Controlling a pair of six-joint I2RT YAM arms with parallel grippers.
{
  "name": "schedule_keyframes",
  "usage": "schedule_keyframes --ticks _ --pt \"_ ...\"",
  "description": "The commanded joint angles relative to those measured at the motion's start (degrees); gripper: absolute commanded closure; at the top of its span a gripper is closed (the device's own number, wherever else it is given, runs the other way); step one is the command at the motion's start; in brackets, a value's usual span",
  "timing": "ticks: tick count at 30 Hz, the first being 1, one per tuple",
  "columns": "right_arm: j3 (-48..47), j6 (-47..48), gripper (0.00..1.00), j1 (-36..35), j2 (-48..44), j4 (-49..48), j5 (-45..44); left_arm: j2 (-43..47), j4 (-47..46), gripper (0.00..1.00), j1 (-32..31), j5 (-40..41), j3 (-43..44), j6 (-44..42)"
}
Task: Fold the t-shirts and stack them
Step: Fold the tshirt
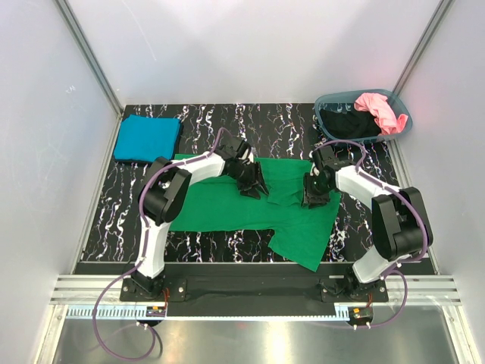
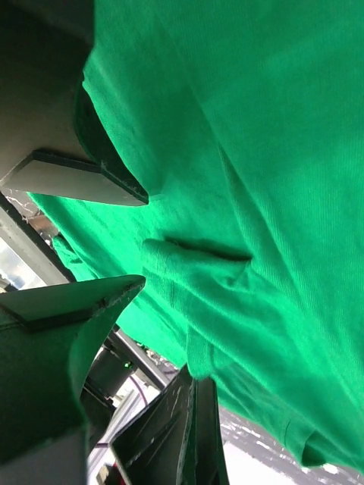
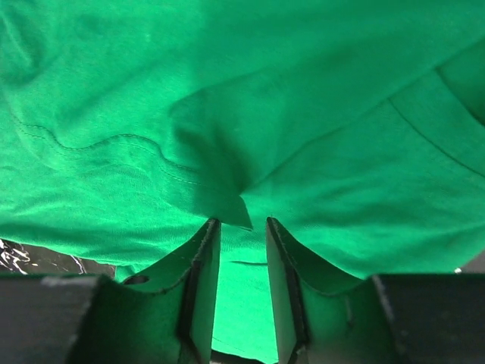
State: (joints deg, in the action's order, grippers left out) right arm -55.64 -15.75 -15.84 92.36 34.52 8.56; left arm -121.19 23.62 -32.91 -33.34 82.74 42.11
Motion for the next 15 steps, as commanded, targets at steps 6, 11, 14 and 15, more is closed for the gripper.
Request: schedule_keyframes --ticks 6,11,14,15 --pt "-2.11 1.51 0.76 -1.57 0.54 -1.74 -2.14 -0.54 -2.17 0.53 -0.4 -4.1 1.46 0.08" --pt "-2.72 1.33 0.99 -1.57 -1.39 0.19 -2.4 -0.28 -2.26 0.53 -0.58 -4.36 1.11 0.08" --pt "-3.77 2.12 1.0 -1.74 -1.65 2.74 -2.67 -0.81 -2.26 0.53 -0.84 -5.24 1.28 0.43" --pt "-4.04 2.21 1.0 -1.74 -1.65 3.7 -2.84 -0.89 -2.26 0.53 -0.93 -5.15 1.11 0.52"
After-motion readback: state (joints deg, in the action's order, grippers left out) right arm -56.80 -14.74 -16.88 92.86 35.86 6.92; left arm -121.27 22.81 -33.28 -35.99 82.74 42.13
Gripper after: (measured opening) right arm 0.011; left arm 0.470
